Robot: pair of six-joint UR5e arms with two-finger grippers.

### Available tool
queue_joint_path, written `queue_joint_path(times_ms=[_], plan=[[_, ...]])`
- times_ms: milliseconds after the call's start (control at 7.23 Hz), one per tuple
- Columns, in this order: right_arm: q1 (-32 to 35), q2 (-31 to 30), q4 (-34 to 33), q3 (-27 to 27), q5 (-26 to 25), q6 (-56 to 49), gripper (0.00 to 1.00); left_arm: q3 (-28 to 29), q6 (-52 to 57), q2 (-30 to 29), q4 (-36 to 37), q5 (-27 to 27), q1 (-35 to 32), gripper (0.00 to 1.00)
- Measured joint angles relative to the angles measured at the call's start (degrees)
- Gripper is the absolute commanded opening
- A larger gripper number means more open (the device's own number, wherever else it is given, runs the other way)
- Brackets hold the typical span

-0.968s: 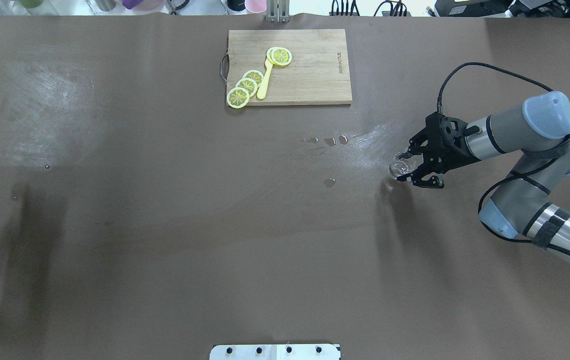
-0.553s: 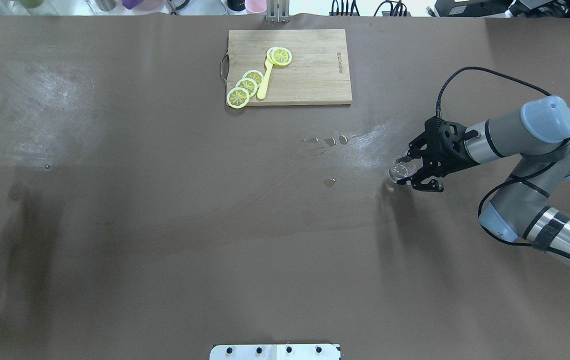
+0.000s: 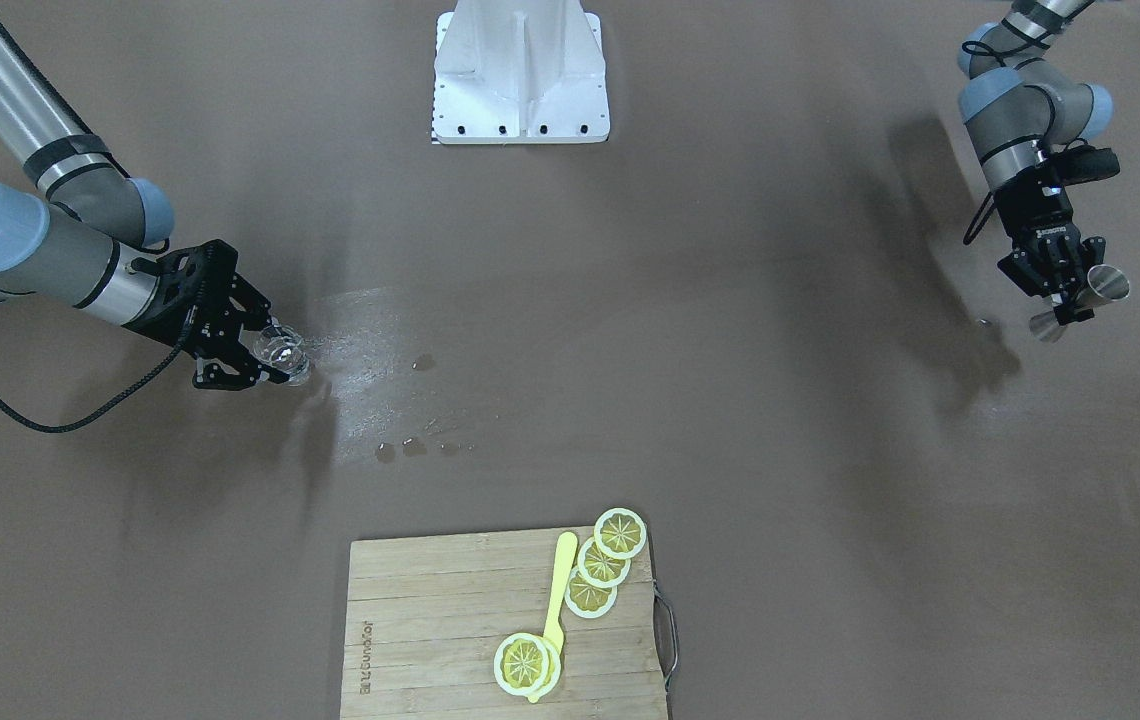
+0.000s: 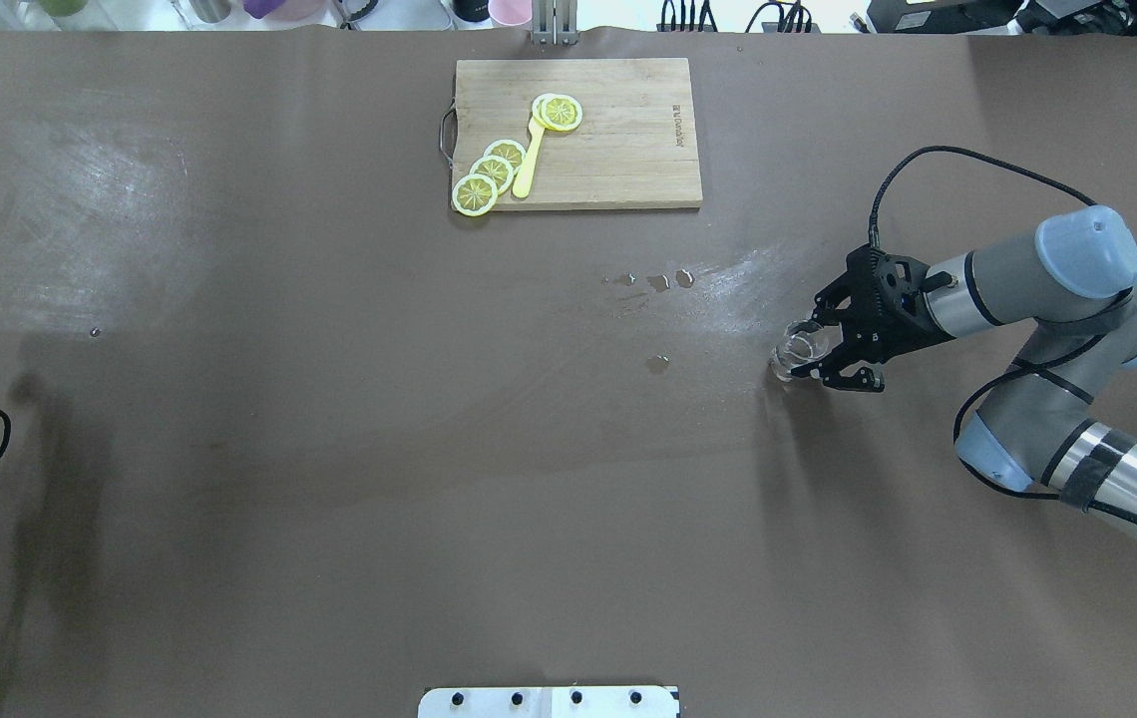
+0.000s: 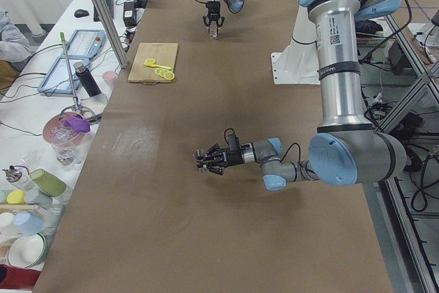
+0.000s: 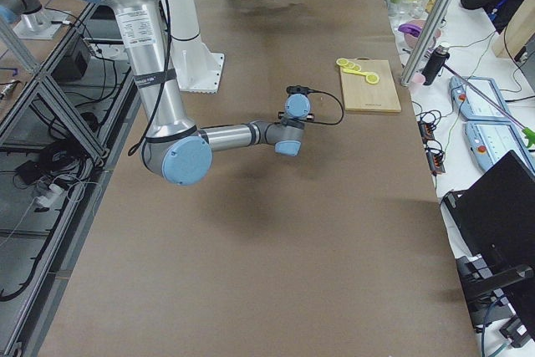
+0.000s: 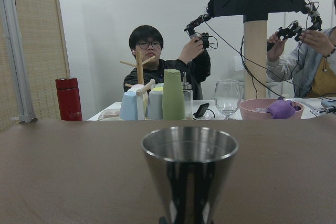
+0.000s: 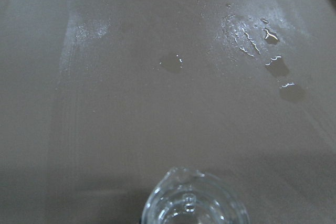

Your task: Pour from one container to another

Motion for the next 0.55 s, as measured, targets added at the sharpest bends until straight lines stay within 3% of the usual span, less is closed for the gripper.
queue_joint_path(times_ms=[138, 415, 553], plan=[[-0.03, 0.04, 0.13, -0.06, -0.04, 0.01, 0.00, -0.12, -4.45, 0.01, 4.42, 1.02, 0.36, 0.00], [-0.10, 0.09, 0.14, -0.09, -0.12, 0.01, 0.99, -0.05, -8.55, -0.06, 7.91, 1.04, 1.28, 0.00], [-0.15, 0.16, 0.12, -0.09, -0.23, 0.01, 1.00, -0.02, -9.10, -0.11, 8.39, 0.76, 1.67, 0.00]])
